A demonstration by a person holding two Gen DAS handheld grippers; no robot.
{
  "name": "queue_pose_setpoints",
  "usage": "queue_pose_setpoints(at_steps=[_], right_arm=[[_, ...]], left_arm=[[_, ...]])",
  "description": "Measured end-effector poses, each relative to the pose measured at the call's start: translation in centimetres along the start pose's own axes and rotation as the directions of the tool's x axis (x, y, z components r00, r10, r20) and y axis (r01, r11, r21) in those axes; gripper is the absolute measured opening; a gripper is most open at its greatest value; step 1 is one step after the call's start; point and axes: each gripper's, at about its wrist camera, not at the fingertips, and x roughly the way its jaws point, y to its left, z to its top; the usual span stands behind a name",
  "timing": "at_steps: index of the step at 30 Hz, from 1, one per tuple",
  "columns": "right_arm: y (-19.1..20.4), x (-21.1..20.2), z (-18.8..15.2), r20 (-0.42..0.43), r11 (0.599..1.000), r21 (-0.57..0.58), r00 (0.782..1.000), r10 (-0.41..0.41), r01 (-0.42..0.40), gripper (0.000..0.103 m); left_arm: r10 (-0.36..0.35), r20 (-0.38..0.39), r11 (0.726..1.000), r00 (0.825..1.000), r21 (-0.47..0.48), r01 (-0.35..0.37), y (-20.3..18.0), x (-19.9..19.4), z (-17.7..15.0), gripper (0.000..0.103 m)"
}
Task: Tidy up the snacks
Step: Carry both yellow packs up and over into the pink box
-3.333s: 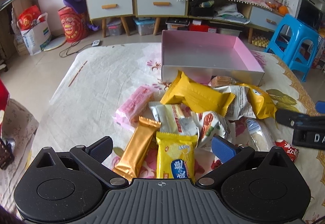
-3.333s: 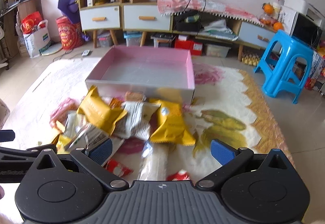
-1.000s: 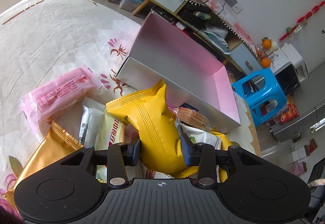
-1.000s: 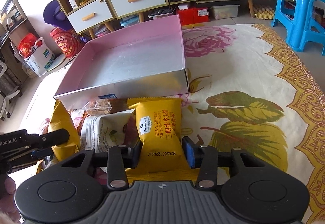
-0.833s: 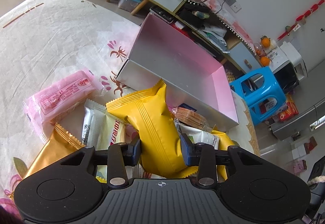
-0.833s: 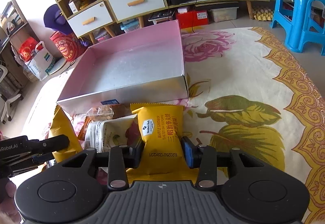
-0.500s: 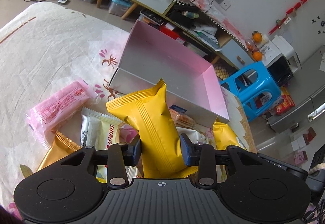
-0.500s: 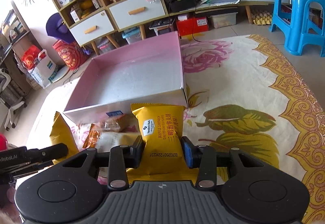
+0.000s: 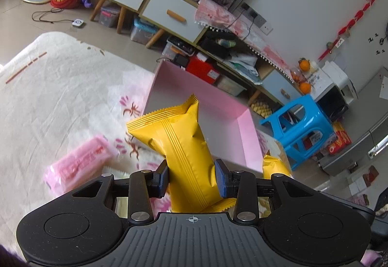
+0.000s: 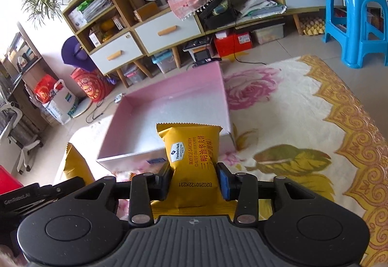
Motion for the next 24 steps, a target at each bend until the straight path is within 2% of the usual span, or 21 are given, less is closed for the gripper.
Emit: queue_pose_setpoints(at_steps=[4,11,15,22,23,24], right_arm=[[0.8,0.9,1.1,0.01,1.0,0.003,1.0,0.015,-0.015,0.03],[0.9,3.2,3.7,0.03,0.995,0.087,0.998,0.054,-0.056,0.03],[1.1,4.7,4.5,0.038,0.995,0.085,0.998,0.053,-0.056,0.031],[0.9,7.3,5.3,0.04,1.0,0.027,0.999,0.002,-0.003,0.031],[0.8,7.6,5.3,0.036,1.0,0.02,0.999,-0.004,0.003,0.031],[0.6,7.9,5.3,0.033,1.0,0.012,0.999,-0.011,0.011,0.031]], left_arm=[[0.013,0.015,1.0,1.0,0.01,-0.013,-0.4,1.4,1.9,0.036],[0.052,0.059,0.995,0.997,0.079,-0.056,-1.5,4.4,5.3,0.036],[0.088,0.032,0.992,0.996,0.089,-0.091,-1.4,6.8,6.3,0.036],[0.154,-0.007,0.977,0.988,0.151,-0.151,-1.7,10.3,6.5,0.035],[0.161,-0.01,0.975,0.987,0.159,-0.157,-1.8,10.7,6.5,0.034],[0.167,-0.012,0.972,0.986,0.168,-0.163,-1.9,11.1,6.4,0.026]])
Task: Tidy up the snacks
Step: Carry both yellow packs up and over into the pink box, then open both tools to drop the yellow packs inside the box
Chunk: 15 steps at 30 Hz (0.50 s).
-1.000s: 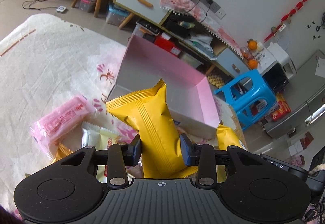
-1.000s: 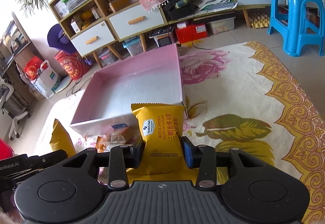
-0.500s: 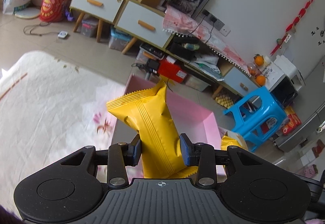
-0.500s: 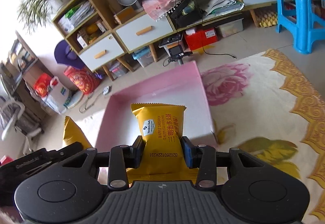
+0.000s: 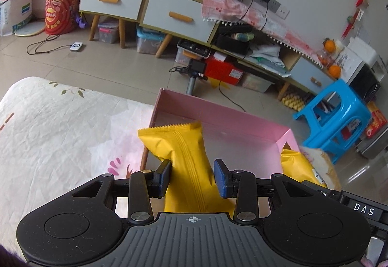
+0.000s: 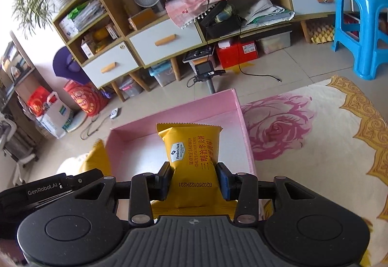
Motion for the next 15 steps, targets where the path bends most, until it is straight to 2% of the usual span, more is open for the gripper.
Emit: queue_pose_setpoints(at_steps=[1,6,10,11,12,14,15], right_arm=[[0.0,0.3,0.1,-0.003,1.0,-0.006,1.0,-0.009,0.009,0.031],[-0.4,1.4,-0.1,-0.023,0.998,-0.034,0.998,-0.05,0.049,0.031],[-0.5,1.6,-0.1,-0.04,0.998,-0.035,0.998,-0.045,0.044,0.035],[-0.5,1.5,-0.1,-0.036,0.998,-0.035,0.998,-0.046,0.045,0.035],[-0.5,1.3,-0.1,-0.031,0.998,-0.034,0.998,-0.045,0.044,0.039],[-0.4,1.1,0.1,-0.028,0.999,-0.026,0.999,-0.042,0.041,0.049],[-0.3,0.9,0.2,-0.024,0.999,-0.022,0.999,-0.041,0.041,0.054]], left_arm=[[0.002,-0.009,1.0,1.0,0.007,-0.002,-0.1,0.4,0.1,0.019],[0.011,-0.009,1.0,1.0,0.001,-0.011,-0.3,1.5,0.3,0.021],[0.018,-0.011,1.0,1.0,0.005,-0.018,-0.3,1.6,0.4,0.025],[0.009,-0.015,1.0,1.0,0.007,-0.009,-0.3,1.5,0.4,0.03],[0.004,-0.026,1.0,1.0,0.007,-0.003,-0.2,1.5,0.4,0.034],[0.0,-0.042,1.0,0.999,0.005,0.0,0.0,1.5,0.2,0.057],[0.005,-0.041,1.0,0.999,0.008,-0.004,0.0,1.3,0.1,0.062]])
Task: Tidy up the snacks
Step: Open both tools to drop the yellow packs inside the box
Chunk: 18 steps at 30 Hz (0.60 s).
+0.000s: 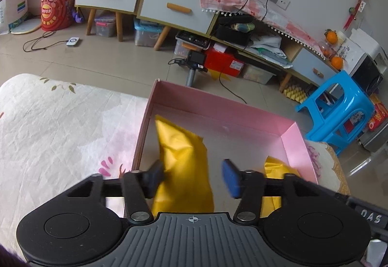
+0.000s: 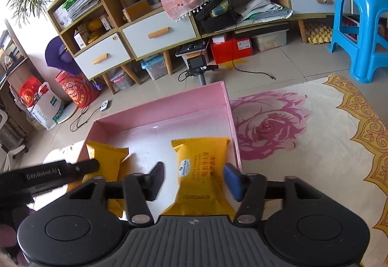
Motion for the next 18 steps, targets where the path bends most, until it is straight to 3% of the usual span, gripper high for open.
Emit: queue_pose_setpoints(at_steps=[7,18], right_arm=[[0.1,-1.7,-0.1,0.007,1.0,0.009,1.0,-0.007,0.007,0.076],[0.7,-5.4,-0.9,0.008,0.999,0.005,0.999,-0.043,0.042,0.087]], left_arm=[[-0.009,-0.004,0.999,1.0,0.05,0.009,-0.3,-1.9,-0.7,0.08],[-0.021,-0.002,0.996,1.0,0.082,0.021,-0.3,-6.8,-2.8,0.094]])
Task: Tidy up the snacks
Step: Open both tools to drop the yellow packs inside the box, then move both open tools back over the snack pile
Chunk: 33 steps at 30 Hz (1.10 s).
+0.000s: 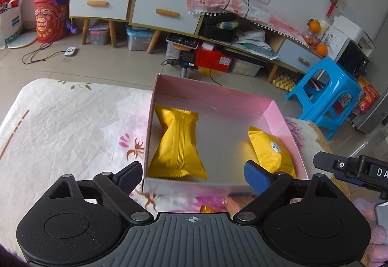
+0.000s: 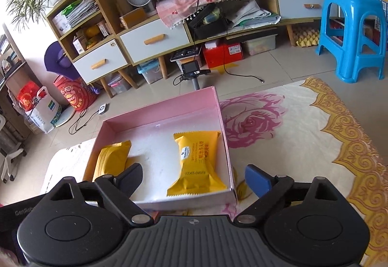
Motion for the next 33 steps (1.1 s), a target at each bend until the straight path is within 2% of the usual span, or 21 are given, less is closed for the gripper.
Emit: queue_pose_setpoints(at_steps=[10,16,25,29,33], right_arm=[[1.0,-3.4,-1.9,-0.014,1.0,-0.024,1.0,-0.009,0.009,0.09],[1.7,-5.2,-3.2,0.0,0.996,-0.081,0.999,-0.036,0.036,0.092],[2.5,-6.6,-5.5,0.02,0.989,-0.147,1.0,-0.018,0.02,0.094],[3.1,-7.0,-6.5,0.061,0.982,-0.184,0.998,-0.031,0.042,0.094],[3.1,-7.7,-7.7,0.078,0.978,-0.207,0.997,-0.009,0.025,0.095]], left_arm=[[0.023,-0.023,0.999,0.999,0.036,-0.023,0.3,-3.9,-2.3,0.099],[0.04,-0.056,0.999,0.998,0.039,-0.038,1.0,-5.6,-4.2,0.1],[0.002,-0.061,1.0,0.998,-0.011,-0.003,3.1,-7.1,-7.4,0.1],[-0.009,-0.067,1.0,0.998,-0.001,0.009,3.7,-7.4,-8.5,0.1],[-0.012,-0.073,0.999,0.997,0.038,0.015,4.1,-7.8,-9.5,0.1]])
